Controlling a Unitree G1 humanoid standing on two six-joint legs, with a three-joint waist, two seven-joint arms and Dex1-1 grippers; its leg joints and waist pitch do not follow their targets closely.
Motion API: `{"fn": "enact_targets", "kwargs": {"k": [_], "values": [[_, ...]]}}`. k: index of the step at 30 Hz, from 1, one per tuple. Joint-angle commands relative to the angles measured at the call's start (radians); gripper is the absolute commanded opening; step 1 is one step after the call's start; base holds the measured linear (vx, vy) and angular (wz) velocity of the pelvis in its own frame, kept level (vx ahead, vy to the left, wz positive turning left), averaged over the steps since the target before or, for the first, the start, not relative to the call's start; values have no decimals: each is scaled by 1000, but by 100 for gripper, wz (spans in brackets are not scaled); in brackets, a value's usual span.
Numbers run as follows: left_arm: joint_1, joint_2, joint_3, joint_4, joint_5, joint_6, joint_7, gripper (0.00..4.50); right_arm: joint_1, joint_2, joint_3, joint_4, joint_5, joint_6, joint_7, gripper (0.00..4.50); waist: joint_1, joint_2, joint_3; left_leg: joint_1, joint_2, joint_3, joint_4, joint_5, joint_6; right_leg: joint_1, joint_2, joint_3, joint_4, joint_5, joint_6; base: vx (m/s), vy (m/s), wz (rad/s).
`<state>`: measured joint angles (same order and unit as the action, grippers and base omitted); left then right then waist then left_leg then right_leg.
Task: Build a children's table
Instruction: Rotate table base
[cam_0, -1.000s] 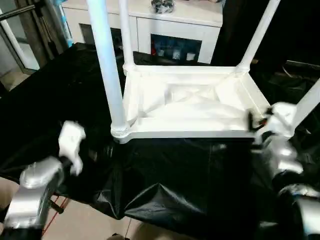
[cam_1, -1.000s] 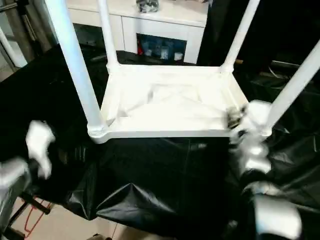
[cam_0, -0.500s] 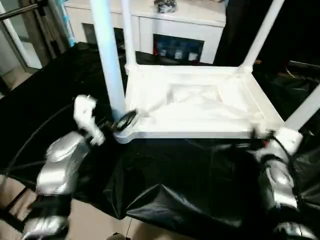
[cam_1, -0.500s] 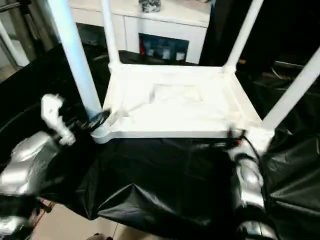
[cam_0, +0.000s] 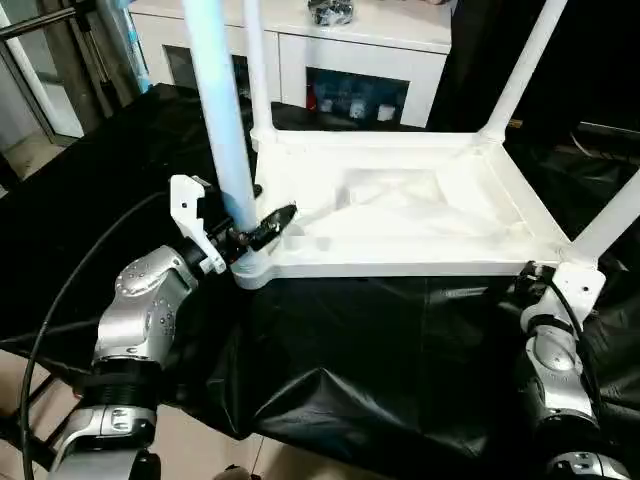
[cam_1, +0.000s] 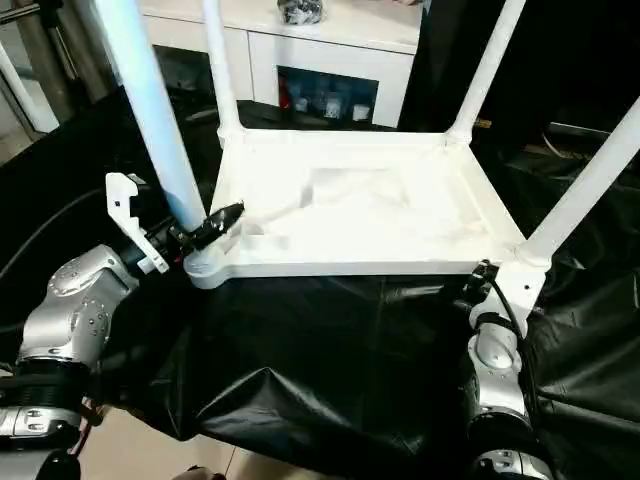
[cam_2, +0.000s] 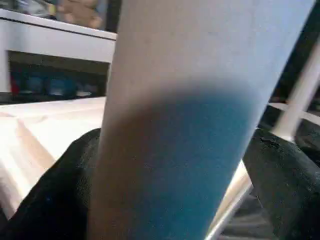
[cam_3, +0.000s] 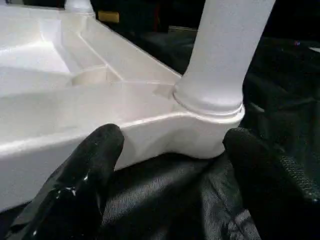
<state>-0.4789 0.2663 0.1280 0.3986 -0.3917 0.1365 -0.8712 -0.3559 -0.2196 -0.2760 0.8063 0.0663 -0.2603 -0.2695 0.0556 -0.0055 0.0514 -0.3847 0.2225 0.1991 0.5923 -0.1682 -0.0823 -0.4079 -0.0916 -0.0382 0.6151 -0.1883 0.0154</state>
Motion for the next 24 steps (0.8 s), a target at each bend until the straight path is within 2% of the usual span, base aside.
{"fn": "enact_targets", "kwargs": {"k": [1,2,3,7,10,11,13,16,19,20,22,23,24], "values": [[3,1,-27,-28,-9,17,-33,442,-16,-5,-1,15,-7,28,-9,371,-1,-10,-71,20,-8,4,-59,-198,31,41,-19,21,-61,-123,-160,0,0,0],[29,24,-44,-75,-41,72,-93,442,-33,-14,12,34,-26,73,-22,371,-2,-16,-71,19,-7,5,-59,-196,32,41,-20,21,-60,-121,-164,0,0,0],[29,24,-44,-75,-41,72,-93,442,-33,-14,12,34,-26,73,-22,371,0,-12,-70,19,-8,5,-59,-186,31,40,-20,21,-59,-121,-168,0,0,0],[43,45,-53,-97,-43,92,-120,442,-27,-26,-4,11,-42,73,-95,371,0,-14,-68,22,-8,7,-59,-188,22,39,-18,23,-60,-125,-155,0,0,0],[43,54,-50,-89,-41,88,-124,442,-20,-32,-50,-2,-20,46,-147,371,-1,-13,-69,22,-9,7,-60,-197,12,40,-18,23,-62,-135,-139,0,0,0],[45,56,-53,-92,-45,95,-132,442,-28,-33,-50,13,-4,60,-113,371,-1,-8,-69,22,-10,6,-59,-201,11,41,-18,23,-61,-134,-138,0,0,0],[47,56,-57,-96,-49,101,-140,442,-34,-33,-48,27,9,70,-81,371,-4,-11,-70,20,-10,6,-59,-202,16,42,-17,22,-61,-123,-139,0,0,0],[56,65,-82,-127,-71,145,-188,442,-82,-35,-28,100,56,140,96,371,-10,-3,-72,20,-9,4,-58,-204,28,43,-17,21,-58,-98,-166,0,0,0],[58,68,-86,-134,-77,155,-197,442,-90,-36,-23,111,58,152,122,371,-13,-5,-71,19,-8,5,-57,-186,34,45,-16,20,-55,-72,-193,0,0,0],[73,85,-105,-187,-119,221,-244,442,-114,-44,13,137,43,161,209,371,-13,-1,-71,20,-8,5,-57,-184,33,46,-17,21,-55,-68,-196,0,0,0],[79,92,-111,-203,-133,243,-259,442,-118,-46,23,140,37,159,226,371,-16,-5,-71,17,-8,5,-57,-186,35,48,-17,19,-53,-69,-208,0,0,0],[86,101,-119,-224,-152,272,-278,442,-124,-48,36,143,29,155,249,371,-18,-4,-73,20,-7,5,-56,-188,32,48,-18,19,-51,-73,-214,0,0,0],[106,126,-139,-268,-194,345,-320,442,-135,-47,54,148,18,148,285,371,-21,-8,-71,18,-7,7,-56,-190,34,47,-18,20,-54,-84,-217,0,0,0]]}}
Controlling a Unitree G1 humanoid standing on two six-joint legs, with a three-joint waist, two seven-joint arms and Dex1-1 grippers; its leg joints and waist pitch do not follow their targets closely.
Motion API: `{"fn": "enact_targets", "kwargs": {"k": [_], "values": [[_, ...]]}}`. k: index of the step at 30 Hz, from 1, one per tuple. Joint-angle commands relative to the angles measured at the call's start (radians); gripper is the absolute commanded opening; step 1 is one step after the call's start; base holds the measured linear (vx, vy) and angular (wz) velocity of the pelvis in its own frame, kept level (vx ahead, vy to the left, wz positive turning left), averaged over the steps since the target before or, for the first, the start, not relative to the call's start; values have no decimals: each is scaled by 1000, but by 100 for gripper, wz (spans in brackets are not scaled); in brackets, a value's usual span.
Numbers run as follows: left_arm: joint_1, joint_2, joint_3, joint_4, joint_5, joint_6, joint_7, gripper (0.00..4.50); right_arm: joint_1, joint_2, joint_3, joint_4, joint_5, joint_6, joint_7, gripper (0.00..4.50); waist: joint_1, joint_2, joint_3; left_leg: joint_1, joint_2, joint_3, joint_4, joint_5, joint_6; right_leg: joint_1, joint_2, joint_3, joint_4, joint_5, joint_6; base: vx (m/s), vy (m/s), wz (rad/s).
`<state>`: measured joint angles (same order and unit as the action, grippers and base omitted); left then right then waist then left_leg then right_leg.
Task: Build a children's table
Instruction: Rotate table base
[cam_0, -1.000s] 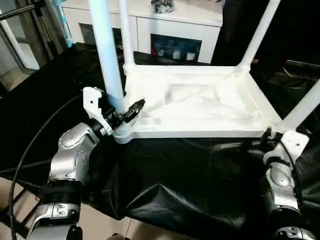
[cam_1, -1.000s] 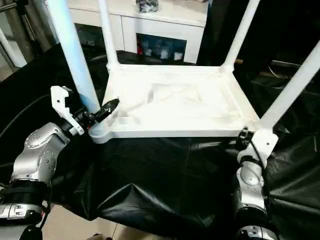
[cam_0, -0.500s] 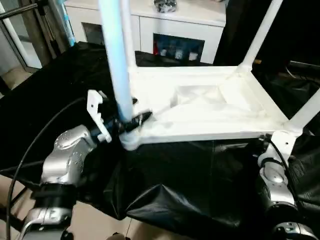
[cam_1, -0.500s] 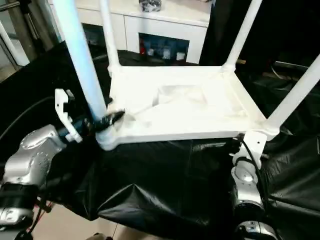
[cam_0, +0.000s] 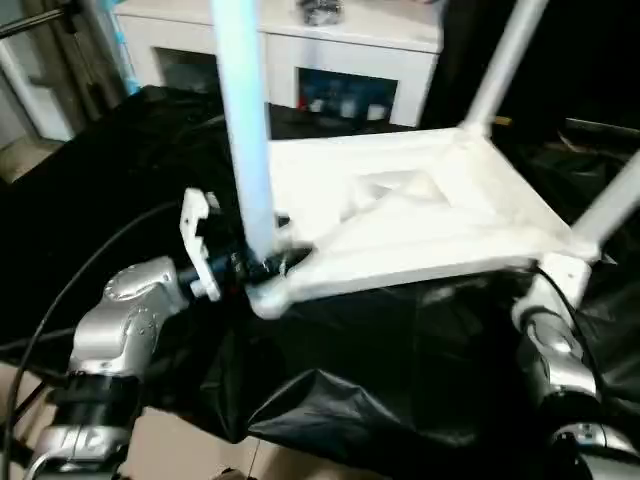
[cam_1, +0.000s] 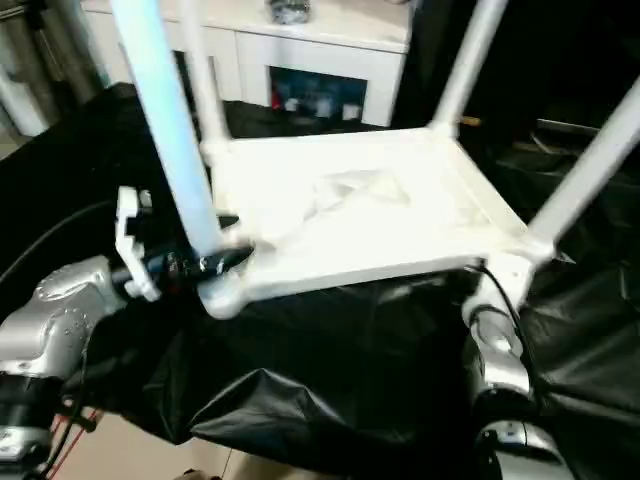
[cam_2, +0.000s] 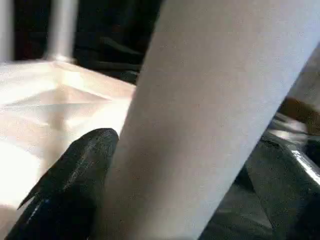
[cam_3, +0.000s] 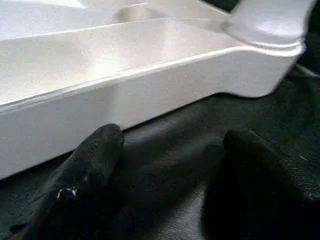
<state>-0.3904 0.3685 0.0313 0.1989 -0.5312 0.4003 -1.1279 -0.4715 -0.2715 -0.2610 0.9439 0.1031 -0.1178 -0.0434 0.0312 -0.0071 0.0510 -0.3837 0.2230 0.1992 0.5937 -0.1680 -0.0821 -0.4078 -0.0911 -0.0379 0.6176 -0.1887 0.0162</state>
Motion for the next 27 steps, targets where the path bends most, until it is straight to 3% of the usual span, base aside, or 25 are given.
{"fn": "enact_targets", "kwargs": {"k": [1,7,8,10,15,18,23,27], "values": [[31,41,-54,-95,-81,128,-90,442,-27,5,48,13,-24,0,79,371,3,-4,-72,15,-8,4,-58,-179,34,49,-19,19,-52,-78,-222,0,0,0],[66,58,-77,-168,-160,247,-119,442,-50,18,75,17,-31,-7,137,371,-2,-4,-67,21,-8,6,-59,-214,25,44,-16,21,-59,-127,-223,0,0,0],[73,53,-85,-191,-183,282,-117,442,-62,25,87,22,-35,-9,157,371,-5,-17,-67,18,-8,6,-59,-221,22,46,-16,21,-61,-147,-217,0,0,0],[78,45,-98,-219,-215,330,-116,442,-78,36,98,31,-38,-8,174,371,-6,-9,-65,19,-7,6,-58,-231,14,42,-18,22,-60,-177,-212,0,0,0],[76,32,-103,-258,-283,413,-109,442,-98,60,121,46,-50,-13,207,371,-10,-10,-65,17,-8,5,-58,-232,5,42,-16,22,-59,-186,-205,0,0,0],[74,28,-107,-257,-280,419,-103,442,-104,80,138,45,-51,-16,248,371,-13,-7,-65,17,-9,4,-57,-231,12,40,-15,23,-60,-176,-207,0,0,0],[33,-19,-126,-209,-217,357,-61,442,-123,120,180,48,-50,-22,362,371,-21,-14,-64,12,-8,3,-59,-234,16,44,-16,22,-63,-187,-204,0,0,0],[-17,-55,-145,-180,-220,353,-59,442,-137,136,198,53,-40,-13,438,371,-19,-12,-64,14,-7,2,-59,-245,13,42,-20,23,-63,-209,-208,0,0,0]]}}
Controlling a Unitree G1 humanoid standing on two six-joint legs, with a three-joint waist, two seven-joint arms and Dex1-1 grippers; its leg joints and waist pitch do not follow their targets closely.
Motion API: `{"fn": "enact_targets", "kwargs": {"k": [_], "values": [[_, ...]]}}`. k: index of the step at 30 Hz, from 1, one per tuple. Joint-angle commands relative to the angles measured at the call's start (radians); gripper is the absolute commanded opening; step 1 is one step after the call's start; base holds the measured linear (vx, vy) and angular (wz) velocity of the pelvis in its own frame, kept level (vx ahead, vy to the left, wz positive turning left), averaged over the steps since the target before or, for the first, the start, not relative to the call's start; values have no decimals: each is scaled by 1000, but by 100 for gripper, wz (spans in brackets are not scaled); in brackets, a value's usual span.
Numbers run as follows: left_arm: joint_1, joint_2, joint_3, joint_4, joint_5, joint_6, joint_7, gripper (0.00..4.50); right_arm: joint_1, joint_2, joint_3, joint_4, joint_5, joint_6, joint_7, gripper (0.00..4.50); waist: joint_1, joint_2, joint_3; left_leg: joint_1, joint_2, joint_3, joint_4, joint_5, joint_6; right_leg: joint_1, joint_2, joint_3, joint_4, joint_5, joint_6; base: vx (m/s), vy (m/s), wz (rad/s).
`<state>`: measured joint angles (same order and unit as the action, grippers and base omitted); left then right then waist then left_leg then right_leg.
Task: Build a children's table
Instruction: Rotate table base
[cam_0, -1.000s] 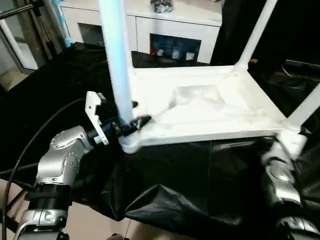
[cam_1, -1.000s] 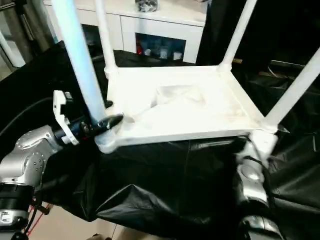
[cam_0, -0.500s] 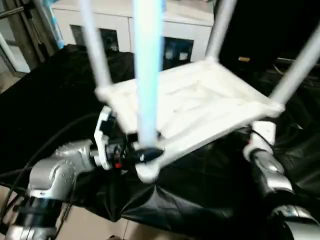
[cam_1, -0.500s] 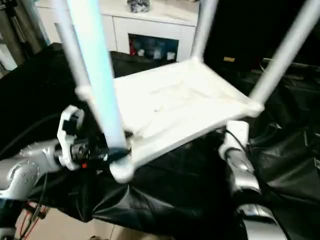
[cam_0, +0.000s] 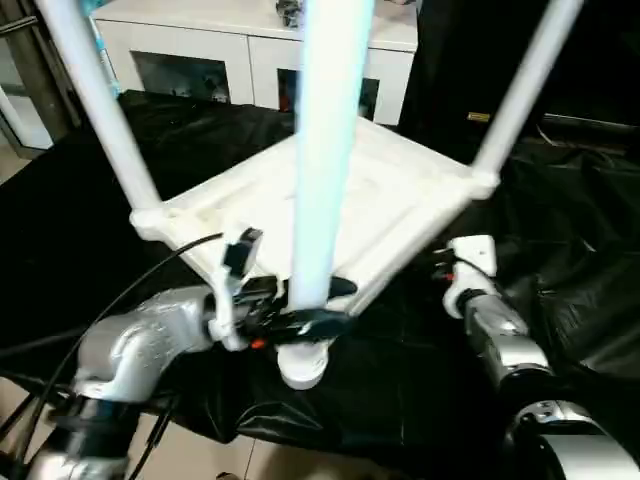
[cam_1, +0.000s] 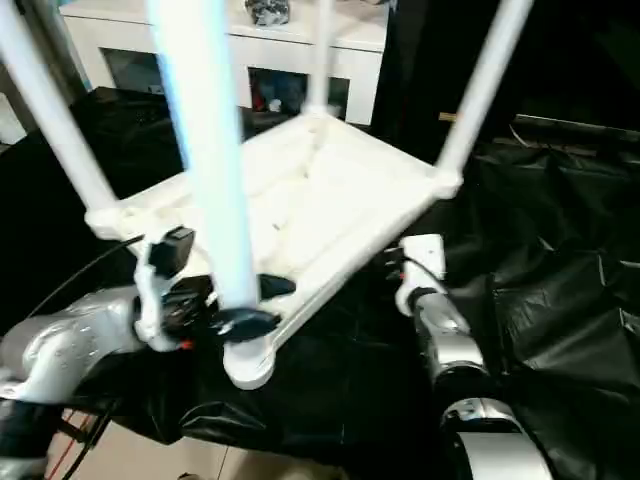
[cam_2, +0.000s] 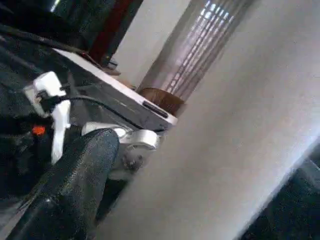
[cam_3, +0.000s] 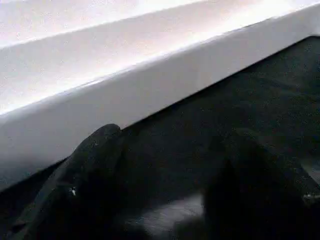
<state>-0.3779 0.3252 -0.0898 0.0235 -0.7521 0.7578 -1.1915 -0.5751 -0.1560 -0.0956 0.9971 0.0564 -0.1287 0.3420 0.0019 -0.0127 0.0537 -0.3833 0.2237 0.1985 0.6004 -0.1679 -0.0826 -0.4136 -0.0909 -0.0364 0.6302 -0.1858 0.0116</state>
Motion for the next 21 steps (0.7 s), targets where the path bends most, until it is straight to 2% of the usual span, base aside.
{"fn": "enact_targets", "kwargs": {"k": [1,4,6,8,9,10,12,15,18,19,21], "values": [[-40,-22,-29,-2,-2,-3,2,442,-37,25,36,2,7,1,68,371,9,-8,-66,12,-7,1,-66,-249,12,50,-21,21,-78,-226,-201,0,0,0],[-83,-74,-61,11,0,-5,-4,442,-57,47,63,14,-4,-1,115,371,11,-8,-69,14,-7,3,-64,-232,16,49,-21,22,-75,-197,-214,0,0,0],[-101,-101,-80,27,19,-24,-1,442,-70,56,70,26,-16,-6,108,371,11,-9,-70,10,-7,2,-63,-206,25,52,-21,22,-71,-158,-229,0,0,0],[-115,-123,-96,50,44,-54,4,442,-84,61,68,43,-26,-12,97,371,11,-10,-73,9,-7,2,-61,-181,36,56,-22,21,-67,-115,-241,0,0,0],[-117,-128,-99,56,51,-61,5,442,-86,62,67,46,-26,-12,96,371,11,-6,-73,9,-7,2,-60,-176,40,55,-22,22,-67,-104,-244,0,0,0],[-125,-143,-107,73,71,-83,16,442,-93,64,63,54,-25,-12,89,371,11,-10,-75,10,-7,4,-59,-170,50,56,-22,22,-66,-86,-251,0,0,0],[-143,-173,-120,109,115,-140,42,442,-103,64,57,66,-25,-12,77,371,13,-9,-76,10,-6,4,-57,-159,65,57,-22,22,-64,-58,-264,0,0,0],[-164,-203,-125,152,160,-198,79,442,-104,61,58,71,-26,-14,81,371,15,-8,-74,12,-5,5,-58,-171,69,56,-22,21,-66,-69,-265,0,0,0],[-190,-238,-125,231,253,-313,174,442,-103,49,52,86,-42,-25,43,371,15,-8,-72,15,-5,4,-59,-203,59,54,-22,21,-76,-115,-252,0,0,0],[-201,-249,-118,276,301,-382,231,442,-102,40,43,93,-45,-30,17,371,17,-9,-73,15,-5,3,-59,-207,53,56,-24,21,-76,-125,-248,0,0,0],[-207,-239,-117,322,356,-451,272,442,-96,23,27,96,-42,-34,-21,371,20,-7,-73,16,-4,1,-60,-213,50,55,-25,21,-78,-139,-237,0,0,0]]}}
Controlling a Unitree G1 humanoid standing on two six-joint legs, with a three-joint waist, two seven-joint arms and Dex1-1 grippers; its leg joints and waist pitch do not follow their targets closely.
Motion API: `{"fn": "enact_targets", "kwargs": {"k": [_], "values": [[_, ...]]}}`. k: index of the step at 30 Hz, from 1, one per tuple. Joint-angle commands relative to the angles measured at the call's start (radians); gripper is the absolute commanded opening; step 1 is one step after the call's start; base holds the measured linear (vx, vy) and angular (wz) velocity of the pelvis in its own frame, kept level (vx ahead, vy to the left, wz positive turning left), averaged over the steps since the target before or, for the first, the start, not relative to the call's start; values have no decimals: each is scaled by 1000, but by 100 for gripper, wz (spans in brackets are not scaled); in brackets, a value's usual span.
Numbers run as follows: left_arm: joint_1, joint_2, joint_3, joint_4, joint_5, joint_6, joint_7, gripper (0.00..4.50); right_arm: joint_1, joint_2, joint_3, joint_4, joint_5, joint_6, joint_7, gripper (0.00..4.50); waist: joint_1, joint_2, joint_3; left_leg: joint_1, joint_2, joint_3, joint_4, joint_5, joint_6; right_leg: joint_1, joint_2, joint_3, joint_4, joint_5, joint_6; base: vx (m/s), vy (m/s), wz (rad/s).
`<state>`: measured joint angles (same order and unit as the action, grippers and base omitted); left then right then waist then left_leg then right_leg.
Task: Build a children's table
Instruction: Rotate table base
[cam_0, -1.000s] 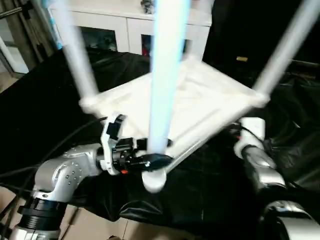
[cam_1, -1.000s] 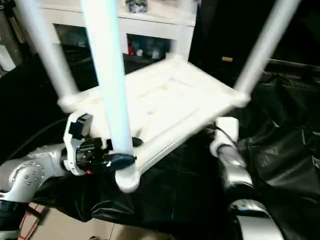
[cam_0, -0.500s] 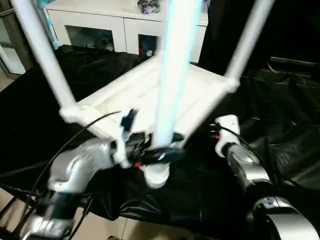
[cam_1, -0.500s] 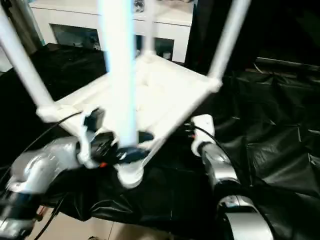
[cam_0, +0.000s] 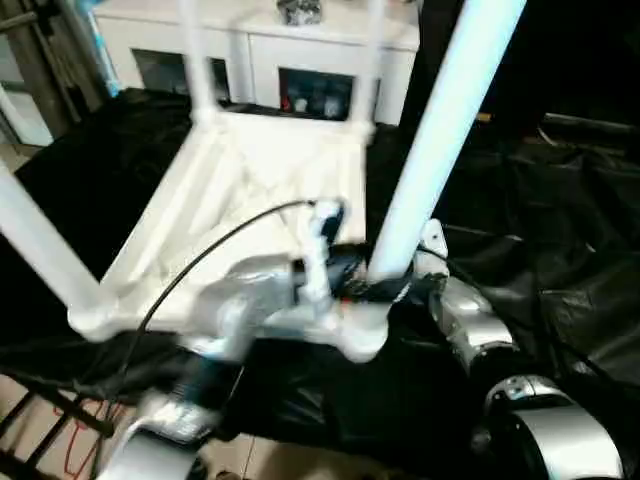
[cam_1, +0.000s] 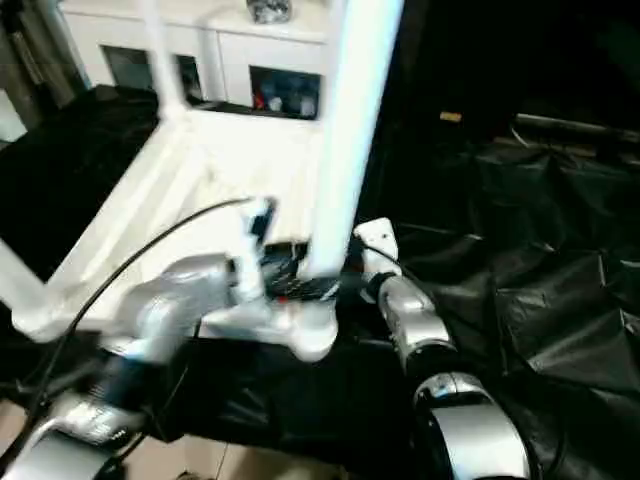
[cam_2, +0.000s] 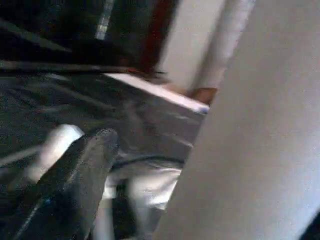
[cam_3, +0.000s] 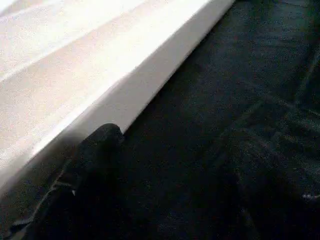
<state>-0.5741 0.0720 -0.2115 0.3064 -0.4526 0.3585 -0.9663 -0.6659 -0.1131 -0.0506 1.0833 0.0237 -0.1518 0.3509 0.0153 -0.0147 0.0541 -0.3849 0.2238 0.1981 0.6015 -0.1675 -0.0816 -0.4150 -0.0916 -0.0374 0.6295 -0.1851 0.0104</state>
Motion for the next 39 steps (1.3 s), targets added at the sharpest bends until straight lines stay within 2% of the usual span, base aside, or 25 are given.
{"fn": "enact_targets", "kwargs": {"k": [1,2,4,5,8,11,13,16,17,19,20,21,24,26,27,28,29,31,32,34,35,36,37,38,39], "values": [[-10,17,4,44,65,-62,52,442,-5,-23,-20,10,-9,-11,-35,371,9,-6,-73,18,-4,2,-61,-217,46,55,-23,21,-78,-149,-232,0,0,0],[-3,61,-14,80,129,-98,89,442,7,-43,-34,5,0,-14,-42,371,9,-10,-73,16,-4,2,-62,-222,45,56,-22,21,-79,-159,-225,0,0,0],[-2,71,-19,87,136,-96,84,442,10,-47,-34,2,1,-15,-41,371,10,-8,-72,16,-5,2,-63,-238,39,53,-23,20,-79,-191,-210,0,0,0],[7,95,-24,101,160,-116,80,442,22,-58,-39,-16,7,-13,-33,371,13,-14,-71,18,-6,2,-63,-241,38,51,-24,20,-81,-214,-203,0,0,0],[25,119,-18,127,192,-173,70,442,43,-74,-44,-45,15,-11,-17,371,11,-21,-70,15,-5,2,-63,-243,36,48,-24,20,-84,-241,-192,0,0,0],[52,138,-4,116,177,-195,28,442,63,-91,-40,-74,21,-2,1,371,14,-18,-72,14,-3,2,-63,-234,38,46,-26,21,-81,-222,-203,0,0,0],[82,164,-6,75,140,-158,-29,442,85,-109,-40,-114,30,16,38,371,19,-16,-72,16,-1,2,-64,-231,41,45,-25,22,-78,-205,-210,0,0,0],[99,192,-21,58,135,-134,-73,442,114,-132,-24,-165,31,31,96,371,23,-14,-71,17,-1,3,-65,-233,42,45,-24,23,-77,-198,-213,0,0,0],[101,201,-26,63,142,-130,-80,442,127,-140,-18,-189,31,40,116,371,26,-12,-70,21,0,4,-65,-235,41,41,-22,23,-78,-193,-214,0,0,0],[100,220,-39,84,174,-147,-86,442,155,-162,-3,-237,30,62,163,371,28,-10,-70,19,-1,4,-67,-233,41,44,-21,23,-78,-182,-214,0,0,0],[96,228,-42,103,193,-156,-80,442,172,-178,10,-266,26,73,195,371,28,-12,-69,18,-1,4,-67,-233,44,45,-21,24,-80,-178,-208,0,0,0],[84,239,-43,129,218,-155,-64,416,195,-201,30,-307,19,90,237,371,28,-11,-69,18,-1,3,-68,-235,41,47,-21,23,-80,-179,-206,0,0,0],[64,261,-56,173,264,-177,-44,416,227,-241,59,-369,12,120,302,371,29,-11,-69,17,-2,2,-69,-243,38,48,-22,23,-84,-198,-198,0,0,0],[59,267,-59,184,272,-177,-42,402,237,-254,68,-390,10,131,323,371,29,-14,-67,16,-1,2,-69,-253,36,47,-24,24,-86,-220,-196,0,0,0],[56,270,-59,188,273,-175,-44,390,247,-267,77,-411,10,141,347,371,29,-11,-67,18,-2,1,-69,-260,35,46,-24,24,-87,-231,-194,0,0,0],[54,272,-58,190,272,-173,-47,378,255,-277,84,-429,11,149,368,371,29,-13,-66,18,-2,1,-69,-268,33,45,-25,24,-89,-252,-188,0,0,0],[49,278,-57,188,270,-162,-55,371,276,-307,97,-472,9,170,412,371,27,-13,-65,14,-3,-1,-70,-273,30,47,-26,23,-89,-272,-182,0,0,0],[45,281,-56,192,279,-157,-59,357,293,-326,104,-514,12,194,435,371,28,-15,-65,19,-1,0,-69,-276,32,43,-25,25,-92,-273,-183,0,0,0],[44,281,-56,193,280,-156,-59,357,295,-329,105,-519,13,196,438,371,28,-15,-66,15,-1,-1,-70,-268,34,46,-25,24,-91,-266,-185,0,0,0],[38,286,-56,202,290,-148,-65,327,312,-352,113,-566,23,224,471,371,25,-12,-65,14,-2,-1,-70,-272,34,45,-23,23,-92,-272,-186,0,0,0],[38,286,-56,202,290,-148,-65,324,312,-352,113,-566,23,224,471,371,27,-13,-66,17,-1,-1,-69,-271,36,43,-24,24,-91,-263,-186,0,0,0],[34,288,-57,206,291,-140,-67,324,322,-364,117,-593,26,239,489,371,24,-14,-66,13,-1,-2,-70,-268,36,45,-25,23,-90,-262,-187,0,0,0],[31,294,-62,206,294,-126,-75,321,331,-374,120,-618,29,253,503,371,29,-4,-65,18,-1,-2,-70,-269,35,44,-24,23,-91,-259,-189,0,0,0],[29,299,-67,205,297,-113,-80,310,337,-381,120,-635,33,262,514,371,26,-9,-66,15,0,-2,-70,-271,35,45,-24,23,-90,-249,-193,0,0,0],[30,306,-73,200,300,-103,-86,284,345,-386,121,-654,37,273,520,371,28,-10,-65,16,-1,-2,-71,-273,37,46,-23,23,-91,-251,-192,0,0,0]]}}
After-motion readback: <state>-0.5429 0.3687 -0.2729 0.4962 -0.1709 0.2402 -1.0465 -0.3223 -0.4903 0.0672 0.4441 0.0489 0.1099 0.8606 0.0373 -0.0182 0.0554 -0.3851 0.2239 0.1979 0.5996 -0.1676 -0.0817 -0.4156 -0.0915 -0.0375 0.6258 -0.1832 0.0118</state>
